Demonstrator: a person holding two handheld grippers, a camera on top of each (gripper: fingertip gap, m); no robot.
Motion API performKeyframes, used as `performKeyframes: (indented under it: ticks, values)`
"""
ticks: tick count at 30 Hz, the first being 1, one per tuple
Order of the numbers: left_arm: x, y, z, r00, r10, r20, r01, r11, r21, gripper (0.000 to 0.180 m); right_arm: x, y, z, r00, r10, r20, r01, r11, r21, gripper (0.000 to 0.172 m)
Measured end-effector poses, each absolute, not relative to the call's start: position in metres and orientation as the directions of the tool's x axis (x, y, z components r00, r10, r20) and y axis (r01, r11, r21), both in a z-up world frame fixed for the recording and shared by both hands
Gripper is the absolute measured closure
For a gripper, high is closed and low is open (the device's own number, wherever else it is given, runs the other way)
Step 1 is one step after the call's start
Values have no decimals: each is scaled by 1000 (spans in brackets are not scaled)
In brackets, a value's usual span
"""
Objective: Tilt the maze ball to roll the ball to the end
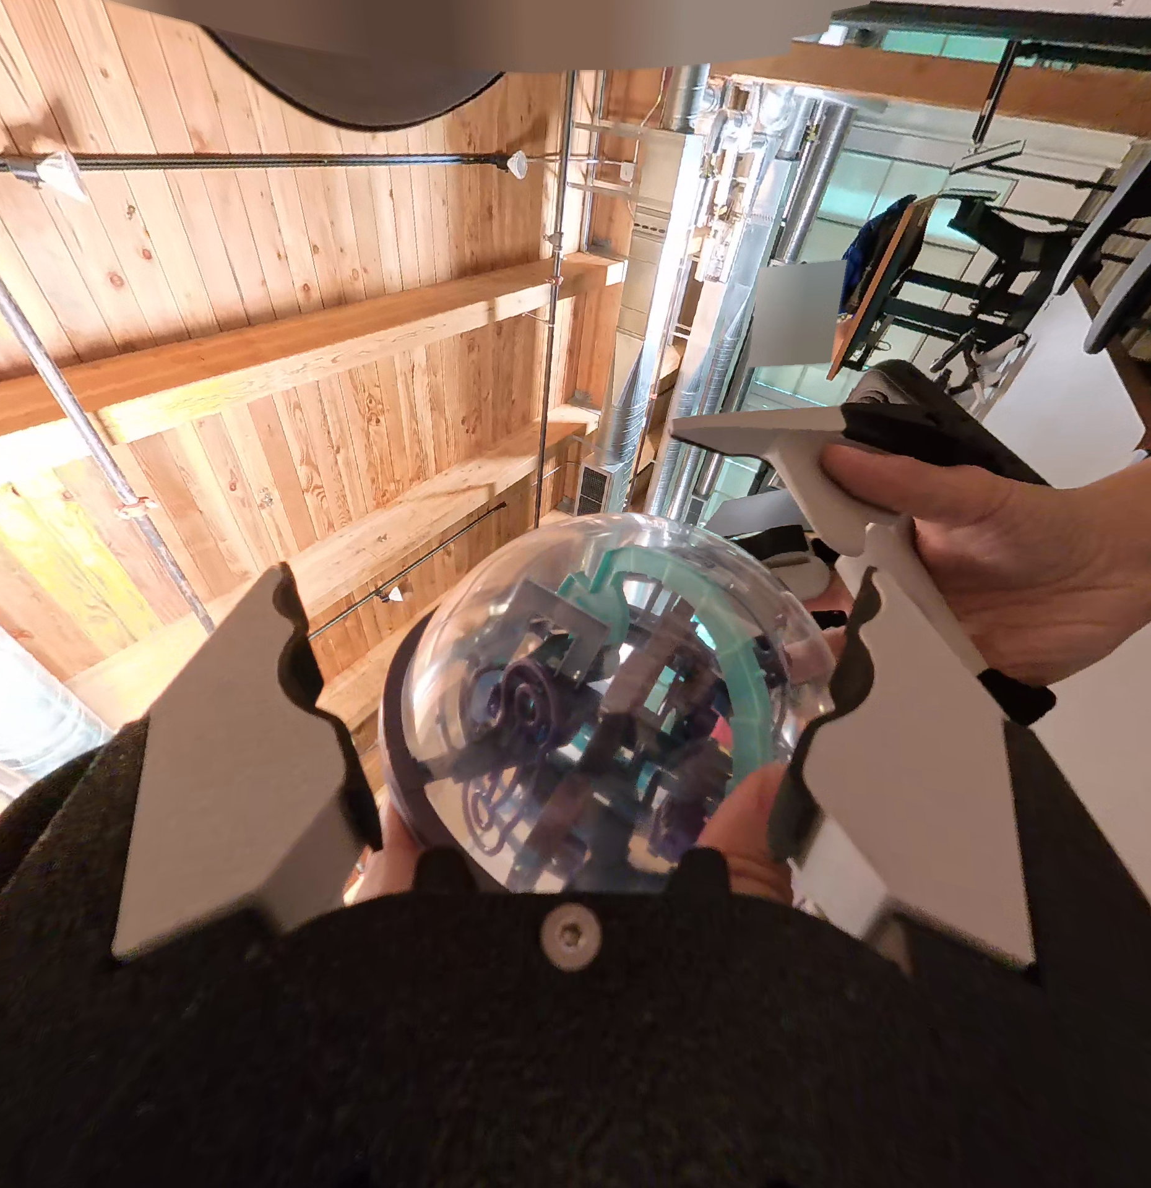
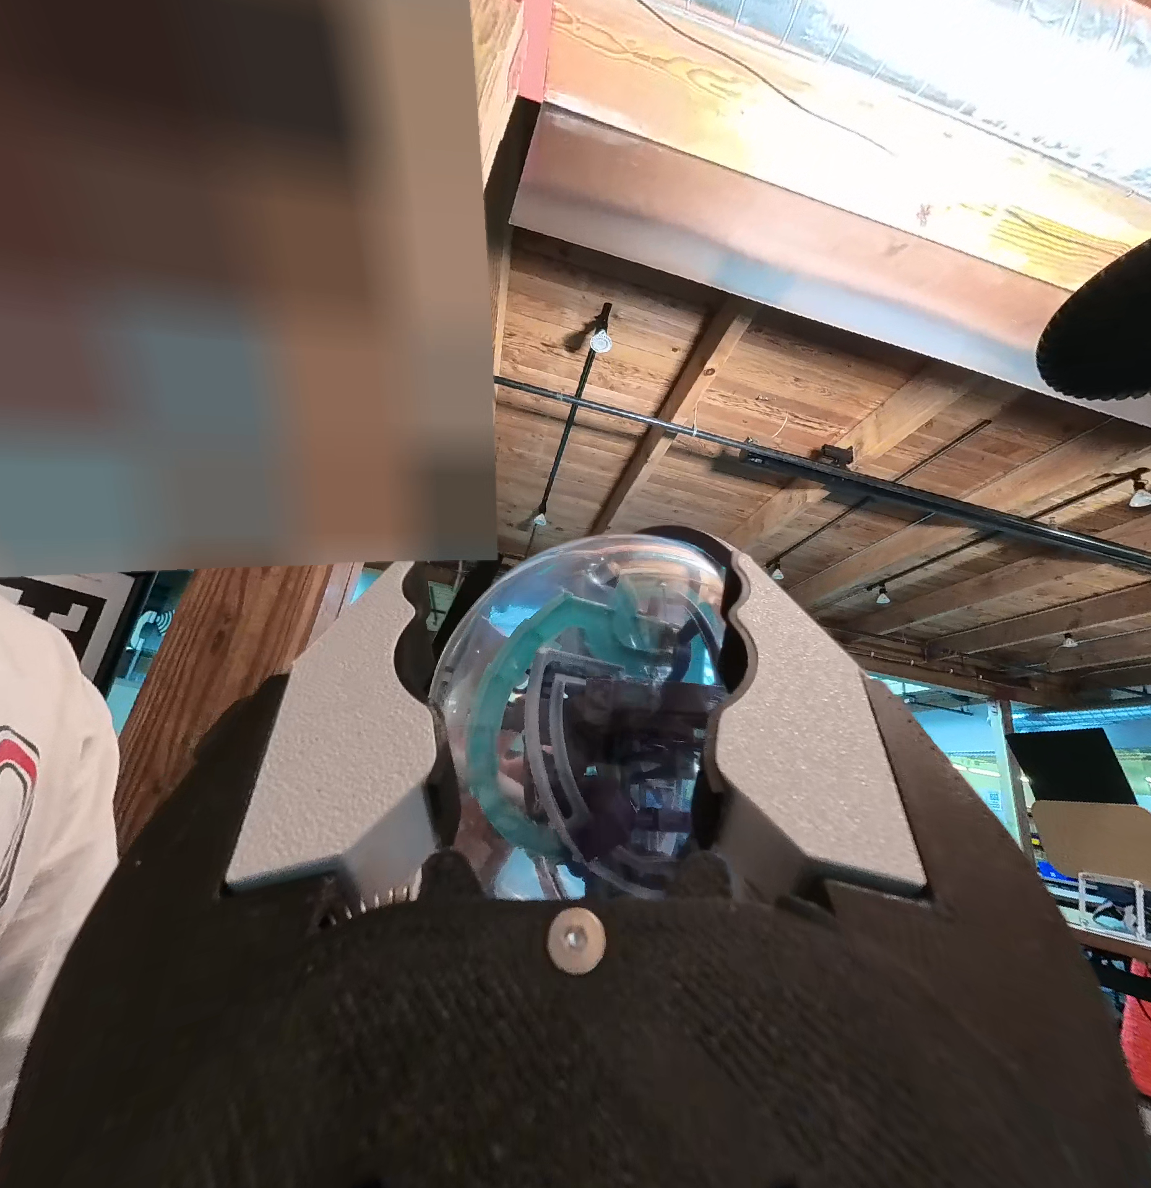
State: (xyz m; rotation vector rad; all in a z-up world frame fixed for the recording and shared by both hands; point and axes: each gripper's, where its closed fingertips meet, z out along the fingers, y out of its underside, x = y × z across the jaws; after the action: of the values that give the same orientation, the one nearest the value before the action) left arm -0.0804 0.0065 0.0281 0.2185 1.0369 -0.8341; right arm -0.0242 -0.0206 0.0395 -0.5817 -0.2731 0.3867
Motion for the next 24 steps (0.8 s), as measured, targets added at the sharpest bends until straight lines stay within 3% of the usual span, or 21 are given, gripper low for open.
performKeyframes:
  ticks: [8,9,12,14,17,24]
  values:
    - [-78,16,33,212,-564,-798,699,658,-280,24,-22,-13,37,904,412,116,-264,751,-606,89]
    - [-71,24,34,198,-602,-774,668,661,-343,24,-14,-1,34,929,364,72,-233,721,-652,100]
    - [-11,79,-2,-71,-865,-497,407,430,-806,23,14,53,-8,958,256,-131,-236,442,-866,78]
    - [6,102,-29,-239,-937,-255,290,182,-940,23,18,62,-25,926,297,-231,-334,364,-869,84]
    - [13,129,-40,-273,-962,-28,220,-34,-975,24,24,62,-23,875,350,-334,-453,349,-820,98]
    - [30,135,-70,-336,-934,119,112,-165,-980,24,23,71,-37,890,317,-329,-417,269,-868,99]
